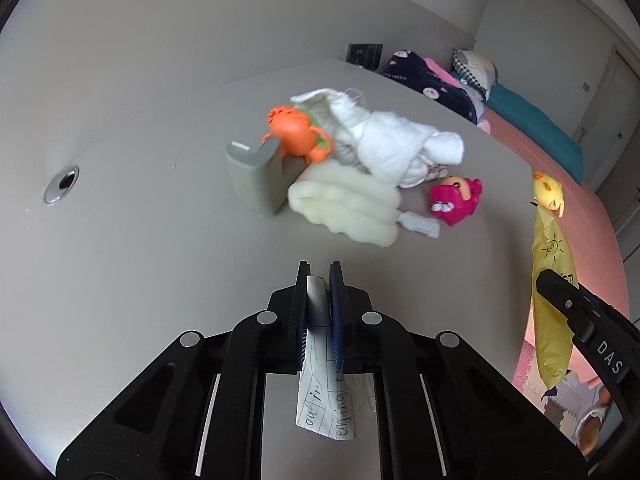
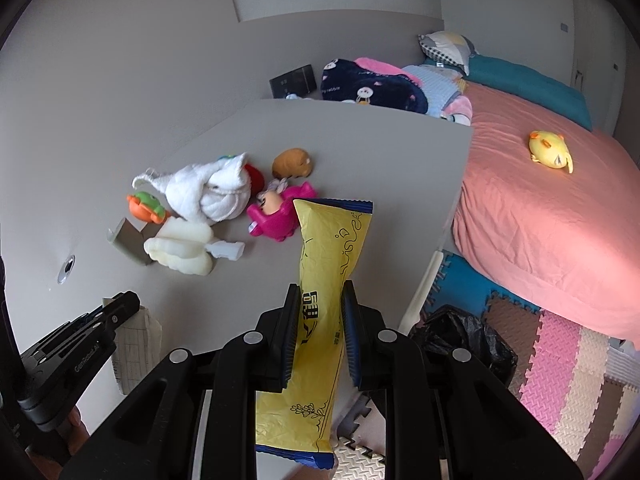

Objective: Collect trash

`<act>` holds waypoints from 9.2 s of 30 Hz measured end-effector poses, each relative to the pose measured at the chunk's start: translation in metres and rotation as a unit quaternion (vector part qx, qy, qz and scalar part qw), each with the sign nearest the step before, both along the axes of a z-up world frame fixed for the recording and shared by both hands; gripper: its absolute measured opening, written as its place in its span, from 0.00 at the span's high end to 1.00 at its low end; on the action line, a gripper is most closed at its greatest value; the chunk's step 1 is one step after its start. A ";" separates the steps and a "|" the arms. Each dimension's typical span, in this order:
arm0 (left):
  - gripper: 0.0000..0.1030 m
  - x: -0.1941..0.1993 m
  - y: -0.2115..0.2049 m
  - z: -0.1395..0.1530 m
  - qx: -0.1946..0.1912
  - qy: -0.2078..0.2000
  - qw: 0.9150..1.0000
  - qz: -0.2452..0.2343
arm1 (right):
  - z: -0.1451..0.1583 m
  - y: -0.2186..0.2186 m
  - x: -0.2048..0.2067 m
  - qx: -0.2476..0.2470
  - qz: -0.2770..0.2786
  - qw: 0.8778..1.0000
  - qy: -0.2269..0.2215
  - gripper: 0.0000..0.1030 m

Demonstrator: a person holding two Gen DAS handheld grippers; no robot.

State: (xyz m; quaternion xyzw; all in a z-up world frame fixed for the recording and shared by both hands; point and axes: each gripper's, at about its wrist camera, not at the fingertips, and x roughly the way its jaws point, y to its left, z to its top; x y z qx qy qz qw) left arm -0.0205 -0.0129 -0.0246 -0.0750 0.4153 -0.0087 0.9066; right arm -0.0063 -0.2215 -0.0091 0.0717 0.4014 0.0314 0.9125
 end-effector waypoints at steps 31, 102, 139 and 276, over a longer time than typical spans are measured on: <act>0.91 0.027 -0.208 0.013 0.024 -0.001 0.983 -0.180 | 0.002 -0.182 -0.040 0.010 -0.154 0.988 0.001 0.78; 0.05 0.048 -0.123 -0.003 0.080 0.013 0.986 -0.149 | -0.007 -0.139 0.011 -0.033 -0.124 0.992 0.014 0.23; 0.05 0.093 0.057 -0.013 0.037 0.021 0.999 -0.014 | -0.026 0.023 0.102 -0.023 0.021 0.999 0.033 0.23; 0.06 0.039 -0.201 0.002 0.038 0.029 0.971 -0.234 | 0.019 -0.209 -0.039 -0.039 -0.145 0.989 0.005 0.25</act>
